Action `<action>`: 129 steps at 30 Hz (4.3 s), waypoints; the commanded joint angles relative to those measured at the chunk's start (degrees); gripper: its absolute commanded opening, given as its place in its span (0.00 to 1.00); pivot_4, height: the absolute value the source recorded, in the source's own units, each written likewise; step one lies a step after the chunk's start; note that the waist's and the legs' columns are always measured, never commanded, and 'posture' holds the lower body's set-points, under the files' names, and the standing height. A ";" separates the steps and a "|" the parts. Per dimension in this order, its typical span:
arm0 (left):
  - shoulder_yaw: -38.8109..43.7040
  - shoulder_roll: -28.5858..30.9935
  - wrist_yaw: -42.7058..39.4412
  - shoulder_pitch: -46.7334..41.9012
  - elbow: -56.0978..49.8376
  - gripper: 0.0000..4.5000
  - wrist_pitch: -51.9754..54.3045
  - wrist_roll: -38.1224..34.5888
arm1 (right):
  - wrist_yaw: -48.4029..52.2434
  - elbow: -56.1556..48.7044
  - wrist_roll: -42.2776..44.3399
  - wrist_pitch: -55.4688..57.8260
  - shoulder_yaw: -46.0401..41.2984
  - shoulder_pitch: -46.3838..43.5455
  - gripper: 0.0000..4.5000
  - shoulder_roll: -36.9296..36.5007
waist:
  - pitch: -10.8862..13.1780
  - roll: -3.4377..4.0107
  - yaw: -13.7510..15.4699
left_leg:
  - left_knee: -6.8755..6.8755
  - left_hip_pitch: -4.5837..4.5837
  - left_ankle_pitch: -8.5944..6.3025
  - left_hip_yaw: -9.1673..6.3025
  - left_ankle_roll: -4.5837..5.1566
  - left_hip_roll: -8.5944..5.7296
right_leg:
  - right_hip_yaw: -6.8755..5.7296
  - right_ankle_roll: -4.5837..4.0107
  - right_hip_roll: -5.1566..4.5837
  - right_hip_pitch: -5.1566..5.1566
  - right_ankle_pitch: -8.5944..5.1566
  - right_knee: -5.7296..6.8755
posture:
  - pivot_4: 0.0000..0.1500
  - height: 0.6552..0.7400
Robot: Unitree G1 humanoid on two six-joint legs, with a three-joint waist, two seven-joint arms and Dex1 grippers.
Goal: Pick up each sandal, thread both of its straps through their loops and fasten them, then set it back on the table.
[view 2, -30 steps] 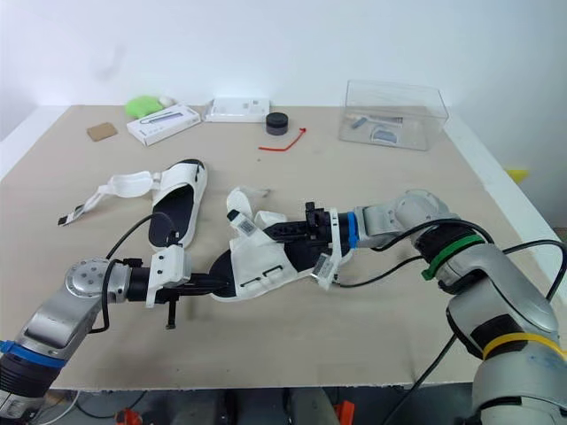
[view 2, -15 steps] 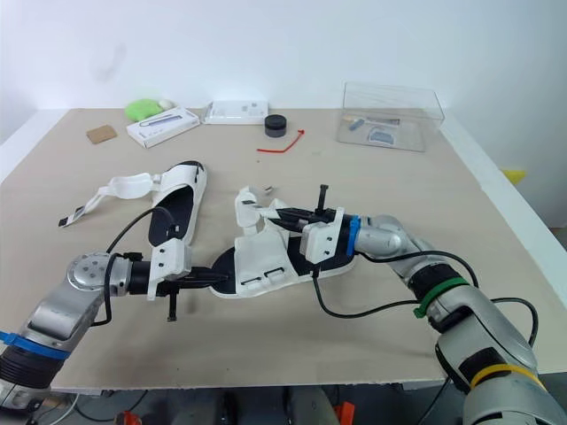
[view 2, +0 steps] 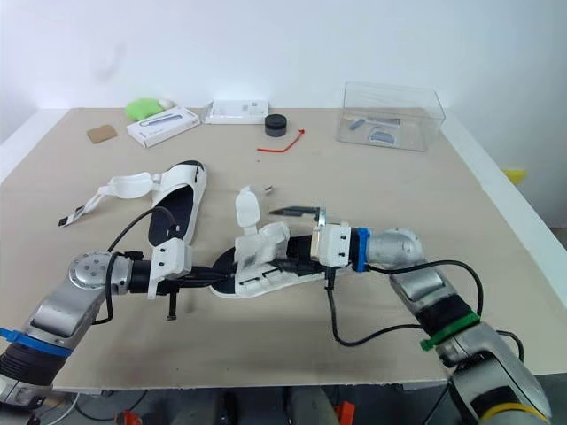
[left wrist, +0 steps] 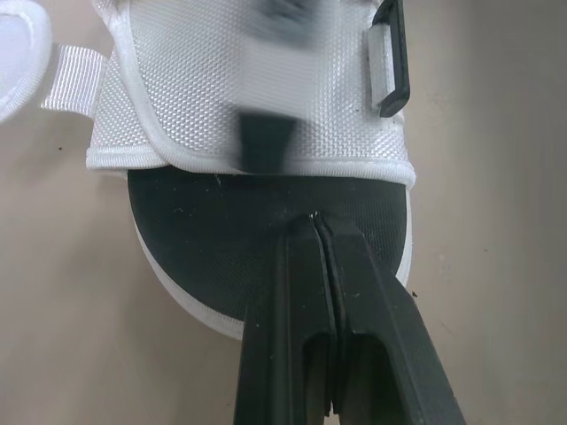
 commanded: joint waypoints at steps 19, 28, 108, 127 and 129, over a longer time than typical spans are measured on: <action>0.23 0.33 -0.45 0.07 -1.25 0.00 0.32 0.08 | 6.79 -23.84 5.66 51.85 -6.96 -5.48 0.96 -2.31 | 0.00 -0.01 0.54 | 0.06 -0.03 0.03 0.03 0.02 0.18 | -0.05 0.21 0.22 -0.08 -0.13 0.01 | 1.00 0.84; 0.42 0.01 -1.04 -0.06 -1.20 0.00 -0.13 -0.69 | 1.11 -24.22 7.17 77.13 -4.74 -14.50 0.96 2.22 | 0.00 -0.01 0.64 | 0.06 -0.12 0.03 0.04 0.02 0.19 | -0.06 0.19 0.23 -0.16 -0.11 0.01 | 1.00 0.84; 0.43 -1.08 -1.87 -1.62 0.81 0.00 0.87 -0.34 | 8.39 -14.84 11.49 18.04 -7.19 5.57 0.69 -16.42 | 0.01 -0.02 0.95 | -0.02 0.18 -0.09 0.82 0.19 0.30 | 0.74 0.29 0.38 -0.20 0.00 -0.02 | 1.00 0.84; 0.48 -0.42 -2.78 -1.16 -0.46 0.00 1.43 -0.47 | 0.66 -21.62 27.61 79.35 -12.08 4.42 0.69 -16.87 | 0.02 -0.02 0.90 | 0.01 0.03 -0.15 0.82 0.26 0.50 | 0.75 0.31 0.78 -0.30 0.00 -0.13 | 1.00 0.84; 0.47 -0.42 -2.81 -1.25 -0.37 0.00 1.47 -0.50 | 3.55 -21.50 27.04 81.33 -12.38 4.49 0.69 -18.70 | 0.02 -0.01 0.92 | 0.01 0.03 -0.16 0.81 0.28 0.51 | 0.75 0.31 0.83 -0.30 0.00 -0.14 | 1.00 0.84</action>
